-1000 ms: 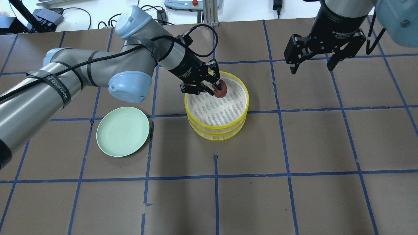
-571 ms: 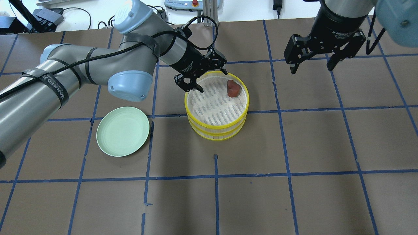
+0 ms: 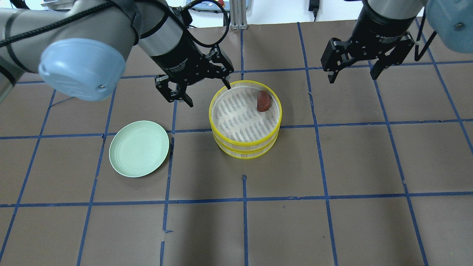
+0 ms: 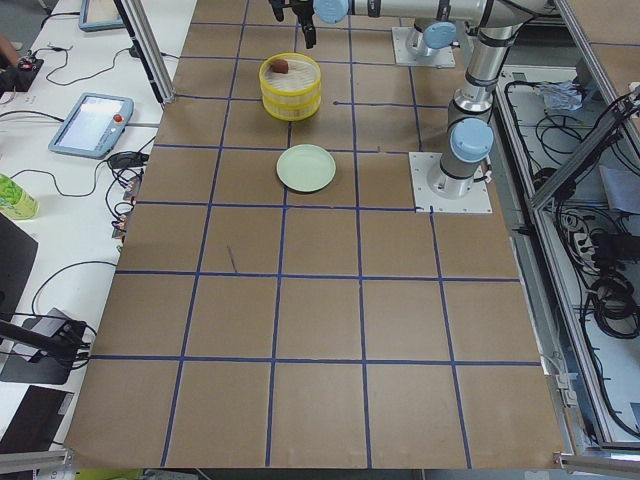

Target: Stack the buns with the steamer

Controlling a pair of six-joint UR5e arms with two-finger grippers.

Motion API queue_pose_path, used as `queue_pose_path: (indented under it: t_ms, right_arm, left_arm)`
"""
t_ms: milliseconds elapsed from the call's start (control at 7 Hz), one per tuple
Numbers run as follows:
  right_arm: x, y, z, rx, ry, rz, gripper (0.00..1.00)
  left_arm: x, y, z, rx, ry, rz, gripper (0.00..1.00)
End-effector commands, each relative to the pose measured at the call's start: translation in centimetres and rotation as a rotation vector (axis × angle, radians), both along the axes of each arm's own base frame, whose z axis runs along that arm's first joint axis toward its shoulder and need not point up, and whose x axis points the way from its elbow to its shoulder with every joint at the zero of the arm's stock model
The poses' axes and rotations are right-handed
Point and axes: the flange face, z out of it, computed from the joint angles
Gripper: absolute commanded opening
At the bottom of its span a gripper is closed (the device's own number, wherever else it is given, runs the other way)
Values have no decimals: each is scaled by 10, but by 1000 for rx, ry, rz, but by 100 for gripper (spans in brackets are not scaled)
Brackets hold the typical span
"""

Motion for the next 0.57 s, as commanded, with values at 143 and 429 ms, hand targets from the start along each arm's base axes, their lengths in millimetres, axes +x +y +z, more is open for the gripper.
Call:
queue_pose_path:
  t_ms: [143, 429]
  right_arm:
    - [-6, 2, 11, -24, 9, -10, 94]
    - [-4, 3, 11, -22, 5, -8, 94]
  left_arm:
    - [87, -2, 41, 2, -209, -248, 100]
    - [114, -10, 55, -29, -208, -195, 100]
